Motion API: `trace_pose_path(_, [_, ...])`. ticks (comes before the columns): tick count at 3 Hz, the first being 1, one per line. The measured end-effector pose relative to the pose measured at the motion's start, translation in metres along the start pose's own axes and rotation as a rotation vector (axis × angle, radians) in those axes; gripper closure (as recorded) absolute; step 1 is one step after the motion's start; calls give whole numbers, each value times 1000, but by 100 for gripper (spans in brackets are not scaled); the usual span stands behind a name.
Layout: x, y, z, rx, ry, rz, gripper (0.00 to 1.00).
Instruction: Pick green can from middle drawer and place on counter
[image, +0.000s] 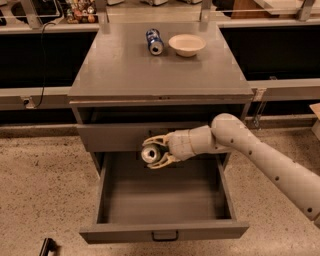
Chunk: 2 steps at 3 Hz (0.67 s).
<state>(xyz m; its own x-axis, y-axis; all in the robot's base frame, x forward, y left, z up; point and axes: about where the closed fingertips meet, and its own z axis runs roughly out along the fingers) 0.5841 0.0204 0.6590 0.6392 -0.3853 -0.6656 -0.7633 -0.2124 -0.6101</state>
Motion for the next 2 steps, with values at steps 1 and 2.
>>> trace_pose_path(1, [-3,-22,-38,157,-307,95,100])
trace_pose_path(2, [-10,-50,-91,216,-475,162,100])
